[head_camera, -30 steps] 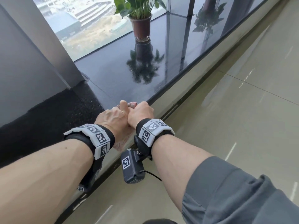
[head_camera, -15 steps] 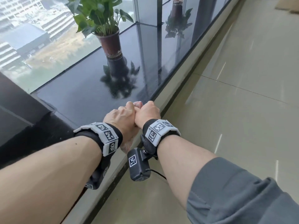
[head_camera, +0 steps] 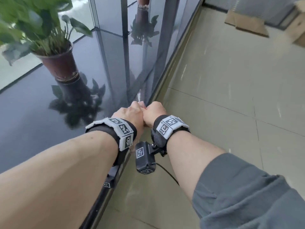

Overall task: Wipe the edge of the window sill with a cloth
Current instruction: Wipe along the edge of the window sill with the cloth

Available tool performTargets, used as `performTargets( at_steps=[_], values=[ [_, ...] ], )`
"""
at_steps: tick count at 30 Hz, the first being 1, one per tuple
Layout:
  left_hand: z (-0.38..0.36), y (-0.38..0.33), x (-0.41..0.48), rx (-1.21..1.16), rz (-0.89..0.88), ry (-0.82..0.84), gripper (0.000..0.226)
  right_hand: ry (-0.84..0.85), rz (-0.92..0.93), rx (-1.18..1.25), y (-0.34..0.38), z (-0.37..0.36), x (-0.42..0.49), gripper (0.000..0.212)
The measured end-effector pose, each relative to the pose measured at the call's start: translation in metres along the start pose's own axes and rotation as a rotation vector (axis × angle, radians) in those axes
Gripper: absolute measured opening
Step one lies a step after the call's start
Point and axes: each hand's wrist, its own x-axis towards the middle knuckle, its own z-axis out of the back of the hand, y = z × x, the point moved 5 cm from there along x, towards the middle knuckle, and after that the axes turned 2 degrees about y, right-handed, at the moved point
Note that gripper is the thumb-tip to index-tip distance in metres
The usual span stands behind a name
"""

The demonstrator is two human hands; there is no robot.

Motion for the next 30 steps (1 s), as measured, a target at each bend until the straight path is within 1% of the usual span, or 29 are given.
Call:
performTargets(
  at_steps=[4,5,8,9,12,13,16,17,19,22,24,27,30],
  values=[
    [0.005,0.027,0.012,-0.081,0.019,0.023,0.026,0.061,-0.051,-0.049,0.022,-0.019,0.012,0.039],
    [0.008,0.032,0.014,-0.088,0.014,0.030,0.029,0.073,-0.058,-0.054,0.027,-0.022,0.015,0.036],
    [0.016,0.038,0.018,-0.095,0.000,0.069,0.054,0.132,-0.080,-0.071,0.041,-0.029,0.024,0.031],
    [0.020,0.040,0.021,-0.105,0.009,0.085,0.055,0.147,-0.085,-0.076,0.047,-0.029,0.026,0.033],
    [0.033,0.056,0.034,-0.083,0.052,0.157,0.046,0.177,-0.097,-0.050,0.068,-0.038,0.037,0.035],
    [0.038,0.063,0.039,-0.062,0.069,0.180,0.048,0.189,-0.101,-0.036,0.075,-0.044,0.042,0.035],
    [0.053,0.077,0.052,-0.006,0.110,0.212,0.067,0.224,-0.111,-0.013,0.093,-0.059,0.056,0.036],
    [0.057,0.080,0.059,0.015,0.115,0.221,0.069,0.231,-0.108,-0.009,0.100,-0.060,0.062,0.037],
    [0.067,0.081,0.081,0.062,0.130,0.234,0.066,0.243,-0.100,0.003,0.116,-0.055,0.081,0.034],
    [0.083,0.089,0.116,0.048,0.224,0.222,0.048,0.257,-0.073,0.022,0.142,-0.046,0.110,0.022],
    [0.088,0.089,0.133,0.033,0.248,0.235,0.041,0.276,-0.062,0.013,0.151,-0.041,0.125,0.022],
    [0.091,0.068,0.161,0.022,0.224,0.246,0.040,0.241,-0.072,0.009,0.152,-0.016,0.152,0.025],
    [0.088,0.039,0.190,-0.012,0.213,0.262,0.045,0.218,-0.096,-0.021,0.146,0.009,0.181,0.028]
  ],
)
